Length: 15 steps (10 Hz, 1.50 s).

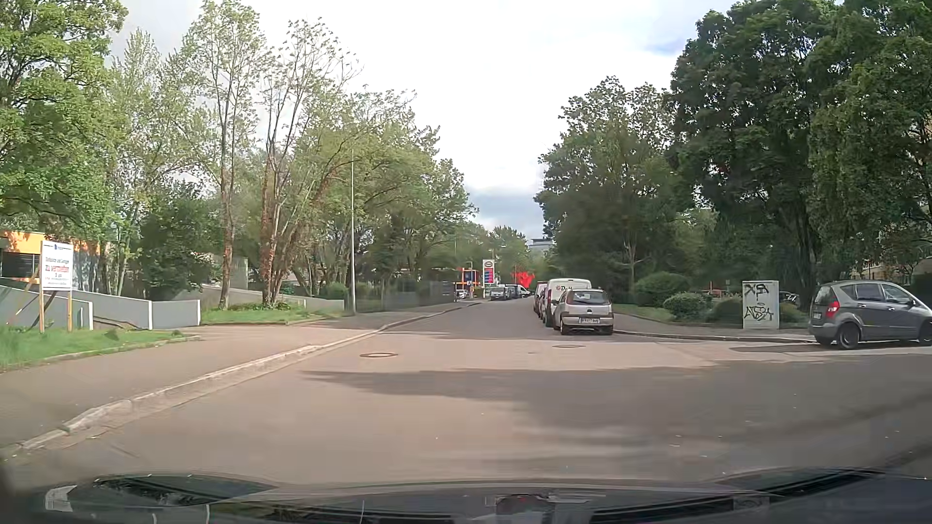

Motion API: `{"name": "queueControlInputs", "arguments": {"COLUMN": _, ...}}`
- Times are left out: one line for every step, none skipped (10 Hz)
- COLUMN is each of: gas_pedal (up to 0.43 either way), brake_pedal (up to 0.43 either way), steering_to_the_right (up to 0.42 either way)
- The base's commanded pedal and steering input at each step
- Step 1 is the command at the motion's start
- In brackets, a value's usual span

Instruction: Follow the waypoints while adhering to traffic rules and regulations

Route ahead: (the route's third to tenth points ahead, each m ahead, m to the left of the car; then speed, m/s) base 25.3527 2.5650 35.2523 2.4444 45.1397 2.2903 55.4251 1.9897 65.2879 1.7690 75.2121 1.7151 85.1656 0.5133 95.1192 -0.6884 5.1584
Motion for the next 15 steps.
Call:
{"name": "queueControlInputs", "arguments": {"gas_pedal": 0.028, "brake_pedal": 0.000, "steering_to_the_right": 0.018}}
{"name": "queueControlInputs", "arguments": {"gas_pedal": 0.047, "brake_pedal": 0.000, "steering_to_the_right": 0.018}}
{"name": "queueControlInputs", "arguments": {"gas_pedal": 0.059, "brake_pedal": 0.000, "steering_to_the_right": 0.018}}
{"name": "queueControlInputs", "arguments": {"gas_pedal": 0.087, "brake_pedal": 0.000, "steering_to_the_right": 0.015}}
{"name": "queueControlInputs", "arguments": {"gas_pedal": 0.110, "brake_pedal": 0.000, "steering_to_the_right": 0.010}}
{"name": "queueControlInputs", "arguments": {"gas_pedal": 0.110, "brake_pedal": 0.000, "steering_to_the_right": 0.008}}
{"name": "queueControlInputs", "arguments": {"gas_pedal": 0.118, "brake_pedal": 0.000, "steering_to_the_right": 0.007}}
{"name": "queueControlInputs", "arguments": {"gas_pedal": 0.130, "brake_pedal": 0.000, "steering_to_the_right": 0.007}}
{"name": "queueControlInputs", "arguments": {"gas_pedal": 0.130, "brake_pedal": 0.000, "steering_to_the_right": 0.007}}
{"name": "queueControlInputs", "arguments": {"gas_pedal": 0.138, "brake_pedal": 0.000, "steering_to_the_right": 0.005}}
{"name": "queueControlInputs", "arguments": {"gas_pedal": 0.138, "brake_pedal": 0.000, "steering_to_the_right": 0.003}}
{"name": "queueControlInputs", "arguments": {"gas_pedal": 0.138, "brake_pedal": 0.000, "steering_to_the_right": 0.001}}
{"name": "queueControlInputs", "arguments": {"gas_pedal": 0.150, "brake_pedal": 0.000, "steering_to_the_right": 0.001}}
{"name": "queueControlInputs", "arguments": {"gas_pedal": 0.157, "brake_pedal": 0.000, "steering_to_the_right": 0.001}}
{"name": "queueControlInputs", "arguments": {"gas_pedal": 0.157, "brake_pedal": 0.000, "steering_to_the_right": 0.001}}
